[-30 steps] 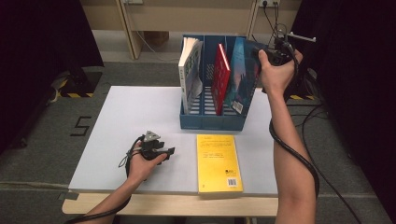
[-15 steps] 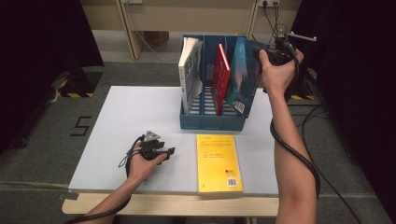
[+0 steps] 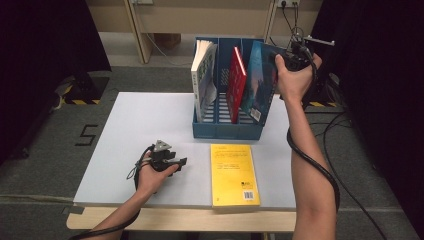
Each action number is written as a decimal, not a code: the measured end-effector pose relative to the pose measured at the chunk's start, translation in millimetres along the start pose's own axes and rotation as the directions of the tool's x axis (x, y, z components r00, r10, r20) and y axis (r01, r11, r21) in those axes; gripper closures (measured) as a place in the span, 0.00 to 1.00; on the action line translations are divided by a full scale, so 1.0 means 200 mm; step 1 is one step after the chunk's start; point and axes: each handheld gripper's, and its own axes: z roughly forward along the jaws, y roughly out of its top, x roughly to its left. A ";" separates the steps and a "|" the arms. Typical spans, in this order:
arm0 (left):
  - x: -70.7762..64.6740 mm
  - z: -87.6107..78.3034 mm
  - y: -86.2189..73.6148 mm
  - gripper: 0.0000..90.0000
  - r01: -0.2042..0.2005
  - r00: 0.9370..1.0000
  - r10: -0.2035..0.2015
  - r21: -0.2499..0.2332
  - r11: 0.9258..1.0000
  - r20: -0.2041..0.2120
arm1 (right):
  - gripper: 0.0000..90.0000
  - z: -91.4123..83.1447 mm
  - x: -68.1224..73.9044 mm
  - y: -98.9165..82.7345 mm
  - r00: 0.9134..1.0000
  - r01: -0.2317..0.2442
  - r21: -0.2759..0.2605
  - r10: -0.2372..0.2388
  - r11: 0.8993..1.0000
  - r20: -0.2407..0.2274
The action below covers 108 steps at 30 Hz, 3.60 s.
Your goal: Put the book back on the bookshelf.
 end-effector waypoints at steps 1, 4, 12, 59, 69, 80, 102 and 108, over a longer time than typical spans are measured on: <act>0.00 0.00 0.00 0.47 0.001 1.000 -0.001 -0.001 1.000 -0.002 | 0.83 0.01 0.00 -0.01 1.000 0.000 -0.002 0.000 1.000 -0.001; 0.00 0.00 0.00 0.47 0.002 1.000 -0.002 0.000 1.000 -0.002 | 0.83 0.02 0.00 -0.01 1.000 -0.002 -0.004 0.002 1.000 -0.001; 0.01 0.00 0.00 0.47 0.005 1.000 -0.005 0.000 1.000 -0.004 | 0.83 0.06 0.02 -0.02 1.000 0.006 -0.012 -0.006 1.000 -0.005; 0.02 0.00 -0.01 0.47 0.009 1.000 -0.009 0.003 1.000 -0.008 | 0.83 0.19 0.04 -0.08 1.000 0.016 -0.028 -0.016 0.999 0.002; 0.03 0.00 -0.01 0.47 0.006 1.000 -0.006 0.007 1.000 -0.007 | 0.83 0.21 0.05 -0.09 1.000 0.015 -0.039 -0.014 0.999 0.006; 0.03 0.00 -0.01 0.47 0.009 1.000 -0.009 0.002 1.000 -0.010 | 0.83 0.25 0.06 -0.11 1.000 0.024 -0.045 -0.024 0.999 0.010; 0.04 0.00 -0.01 0.47 0.011 1.000 -0.011 0.006 1.000 -0.013 | 0.83 0.29 0.09 -0.12 0.999 0.030 -0.070 -0.029 0.997 0.015; 0.04 0.00 -0.02 0.47 0.010 1.000 -0.010 0.012 1.000 -0.009 | 0.83 0.31 0.09 -0.14 0.999 0.028 -0.076 -0.027 0.997 0.021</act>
